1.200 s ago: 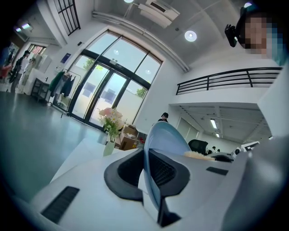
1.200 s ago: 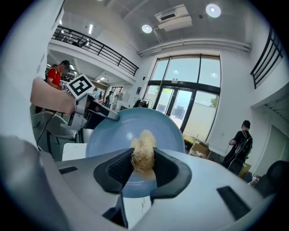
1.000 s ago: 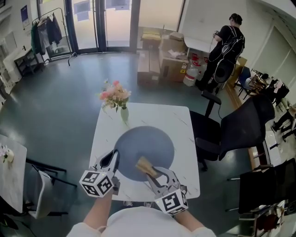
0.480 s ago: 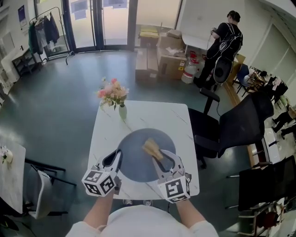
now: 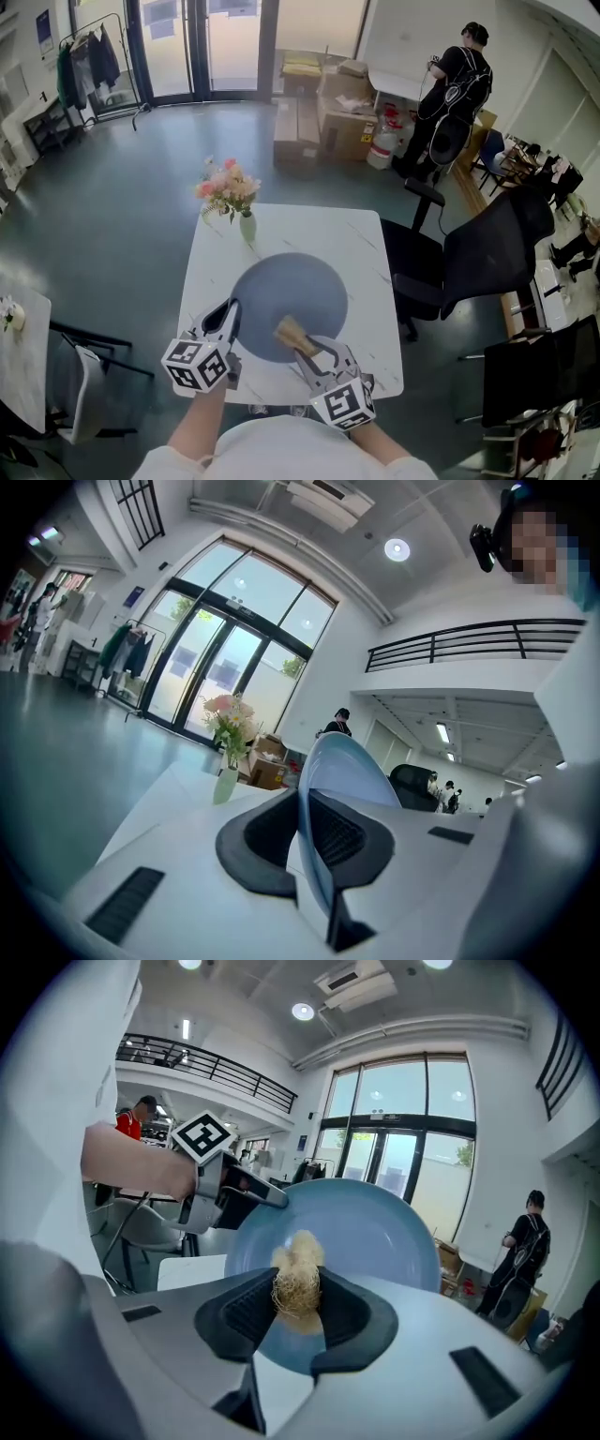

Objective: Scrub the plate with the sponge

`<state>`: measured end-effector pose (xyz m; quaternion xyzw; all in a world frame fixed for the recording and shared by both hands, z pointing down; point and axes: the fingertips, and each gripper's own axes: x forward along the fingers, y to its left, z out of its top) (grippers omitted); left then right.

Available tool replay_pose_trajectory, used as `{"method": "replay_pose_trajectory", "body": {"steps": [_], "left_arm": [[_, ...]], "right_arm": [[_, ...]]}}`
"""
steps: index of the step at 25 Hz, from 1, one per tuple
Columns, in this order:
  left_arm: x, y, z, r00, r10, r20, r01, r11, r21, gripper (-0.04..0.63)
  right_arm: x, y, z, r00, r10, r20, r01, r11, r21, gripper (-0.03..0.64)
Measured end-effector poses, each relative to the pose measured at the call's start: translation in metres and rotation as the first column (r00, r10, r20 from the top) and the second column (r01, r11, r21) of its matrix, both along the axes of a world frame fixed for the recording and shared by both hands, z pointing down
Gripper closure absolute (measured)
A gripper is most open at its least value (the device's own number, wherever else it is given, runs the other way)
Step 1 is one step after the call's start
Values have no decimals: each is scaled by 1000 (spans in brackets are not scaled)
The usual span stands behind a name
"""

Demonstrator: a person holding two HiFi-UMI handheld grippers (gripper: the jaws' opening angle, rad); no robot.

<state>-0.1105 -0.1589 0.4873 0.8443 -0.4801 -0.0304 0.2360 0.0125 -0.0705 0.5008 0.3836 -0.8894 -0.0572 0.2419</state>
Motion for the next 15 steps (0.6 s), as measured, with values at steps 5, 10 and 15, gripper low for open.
{"method": "replay_pose_trajectory", "body": {"steps": [5,10,15], "left_arm": [[17,10,11,998,47,29,-47,999,-14,554],[27,18,14,995,83,58,-82,996,-15,552],[24,21,14,996,76,52,-75,997,-20,554]], "right_arm": [[-38,-9,-10,996,-90,-16,90,994,60,494],[-30,-44,-34,998,-50,-34,54,989,135,494],[20,-71,-50,995,94,-36,-87,984,156,494]]}}
